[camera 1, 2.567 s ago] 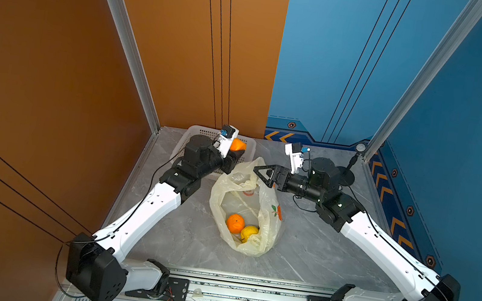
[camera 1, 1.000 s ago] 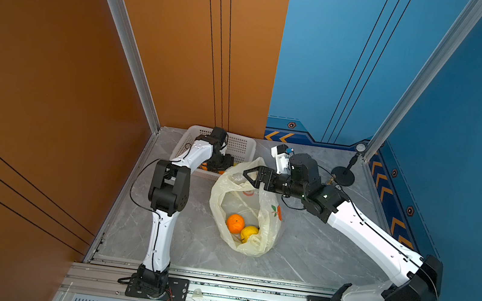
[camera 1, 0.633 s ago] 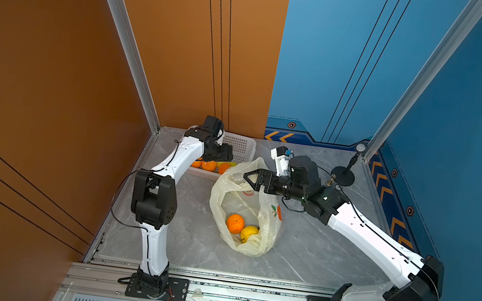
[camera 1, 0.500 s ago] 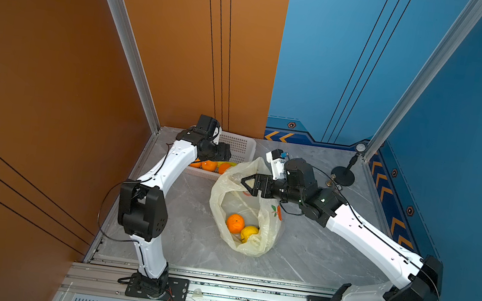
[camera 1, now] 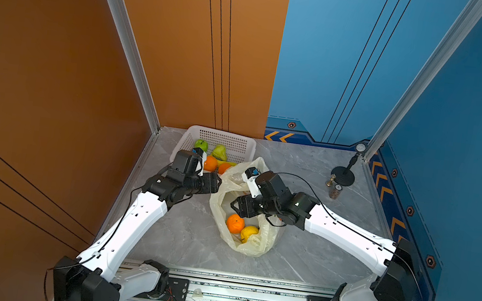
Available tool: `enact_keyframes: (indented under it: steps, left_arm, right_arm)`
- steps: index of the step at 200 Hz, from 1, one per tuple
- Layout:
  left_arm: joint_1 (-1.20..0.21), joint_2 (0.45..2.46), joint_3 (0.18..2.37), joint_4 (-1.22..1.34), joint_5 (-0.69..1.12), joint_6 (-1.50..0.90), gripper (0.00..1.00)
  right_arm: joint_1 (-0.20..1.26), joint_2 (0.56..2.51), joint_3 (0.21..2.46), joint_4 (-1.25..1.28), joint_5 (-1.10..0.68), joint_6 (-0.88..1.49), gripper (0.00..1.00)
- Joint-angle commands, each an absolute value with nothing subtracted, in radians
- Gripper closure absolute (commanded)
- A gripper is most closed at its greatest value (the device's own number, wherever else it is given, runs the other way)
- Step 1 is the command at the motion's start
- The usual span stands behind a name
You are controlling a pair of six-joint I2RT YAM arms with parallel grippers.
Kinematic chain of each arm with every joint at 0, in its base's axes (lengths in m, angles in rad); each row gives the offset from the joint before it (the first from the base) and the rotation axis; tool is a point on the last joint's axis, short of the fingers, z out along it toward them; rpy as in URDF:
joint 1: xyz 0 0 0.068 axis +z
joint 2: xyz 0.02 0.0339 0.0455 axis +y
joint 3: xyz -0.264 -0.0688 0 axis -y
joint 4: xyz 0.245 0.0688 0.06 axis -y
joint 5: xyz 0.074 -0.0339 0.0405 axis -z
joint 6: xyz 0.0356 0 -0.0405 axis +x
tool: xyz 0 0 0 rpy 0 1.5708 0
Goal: Untie the knot of the plastic bag and take out the fruit
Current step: Pick up the fruit from the plastic bag.
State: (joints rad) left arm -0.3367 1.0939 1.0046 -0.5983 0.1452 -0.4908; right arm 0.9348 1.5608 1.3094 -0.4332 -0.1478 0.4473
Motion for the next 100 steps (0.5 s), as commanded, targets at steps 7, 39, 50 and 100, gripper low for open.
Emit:
enact_keyframes:
  steps: [7,39,50,100]
  left_arm:
    - [-0.405,1.016,0.892,-0.628,0.071,-0.585,0.33]
    - [-0.48,1.007,0.802,-0.645,0.079,-0.625,0.4]
    - [-0.506,1.022,0.778,-0.64,0.087,-0.642,0.4]
    - [-0.612,1.133,0.704,-0.56,0.103,-0.679,0.42]
  right_arm:
    - [0.953,1.595,1.283,-0.491,-0.074,0.404,0.33]
    - [0.98,1.643,1.283,-0.541,-0.025,0.384,0.35]
    - [0.987,1.658,1.274,-0.548,-0.012,0.384,0.37]
    - [1.002,1.715,1.232,-0.548,0.03,0.375,0.38]
